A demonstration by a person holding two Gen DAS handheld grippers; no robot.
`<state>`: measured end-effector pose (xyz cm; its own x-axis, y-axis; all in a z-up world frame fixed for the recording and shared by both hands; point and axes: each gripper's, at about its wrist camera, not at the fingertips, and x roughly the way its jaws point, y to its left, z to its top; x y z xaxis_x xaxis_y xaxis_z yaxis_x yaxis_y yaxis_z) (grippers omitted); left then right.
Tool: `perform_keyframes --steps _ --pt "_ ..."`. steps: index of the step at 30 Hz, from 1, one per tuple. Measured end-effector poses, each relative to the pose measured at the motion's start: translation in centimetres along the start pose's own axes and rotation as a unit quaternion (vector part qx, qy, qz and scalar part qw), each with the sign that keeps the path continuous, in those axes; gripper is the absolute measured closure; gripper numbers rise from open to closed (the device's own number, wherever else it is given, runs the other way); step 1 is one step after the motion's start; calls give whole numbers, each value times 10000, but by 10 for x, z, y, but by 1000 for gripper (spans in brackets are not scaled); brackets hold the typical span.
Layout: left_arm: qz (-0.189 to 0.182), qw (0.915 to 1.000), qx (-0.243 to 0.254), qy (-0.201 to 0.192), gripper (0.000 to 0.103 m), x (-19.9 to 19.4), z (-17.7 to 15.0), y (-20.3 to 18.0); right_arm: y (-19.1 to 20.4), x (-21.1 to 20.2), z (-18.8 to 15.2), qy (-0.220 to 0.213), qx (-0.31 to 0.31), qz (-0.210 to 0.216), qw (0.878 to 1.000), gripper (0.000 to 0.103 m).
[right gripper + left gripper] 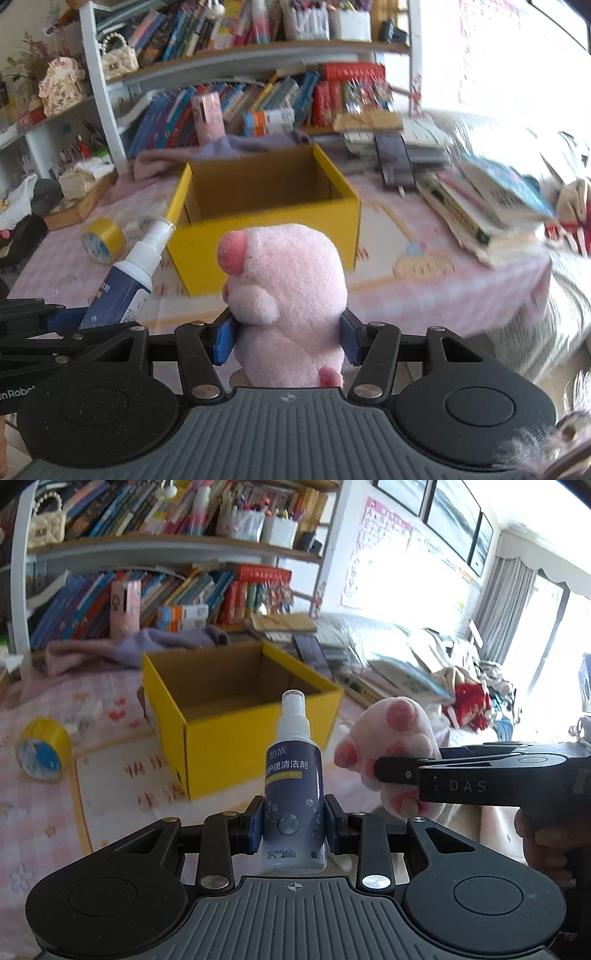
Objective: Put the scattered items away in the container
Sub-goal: 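Lift the spray bottle with the left tool while the right tool carries the pig toward the box, then lower the spray bottle and pig into the yellow box and open both tools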
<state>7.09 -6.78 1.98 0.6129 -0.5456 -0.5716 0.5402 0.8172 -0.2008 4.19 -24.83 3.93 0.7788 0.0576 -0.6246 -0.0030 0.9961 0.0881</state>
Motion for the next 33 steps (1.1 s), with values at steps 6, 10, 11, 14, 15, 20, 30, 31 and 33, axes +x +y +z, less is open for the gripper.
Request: perform_keyframes --steps 6,10,11,14,15,20,30,31,33 --pt "187 9996 1 -231 72 14 35 11 -6 25 45 -268 -199 271 9991 50" --pt "299 9991 -29 -295 72 27 58 15 -10 40 74 -384 -367 444 9976 50" --pt "333 9989 -34 -319 72 30 63 15 -11 45 81 -402 -409 493 9971 50" --pt "472 9980 -50 -410 72 40 79 15 -15 59 101 -432 -536 657 9955 50" --pt "526 9976 -63 -442 72 43 84 15 -16 65 108 -434 -578 713 9948 50" --pt "830 9952 -178 -496 72 66 109 20 -22 98 137 -442 -871 1026 9899 50" --pt "1405 9896 -301 35 72 138 128 35 -28 194 160 163 -1553 1442 9772 50" --pt "1452 9889 -289 116 72 145 128 37 -26 203 159 236 -1655 1474 9749 50" --pt "1554 9872 -228 290 72 159 127 40 -23 220 155 394 -1886 1507 9696 50"
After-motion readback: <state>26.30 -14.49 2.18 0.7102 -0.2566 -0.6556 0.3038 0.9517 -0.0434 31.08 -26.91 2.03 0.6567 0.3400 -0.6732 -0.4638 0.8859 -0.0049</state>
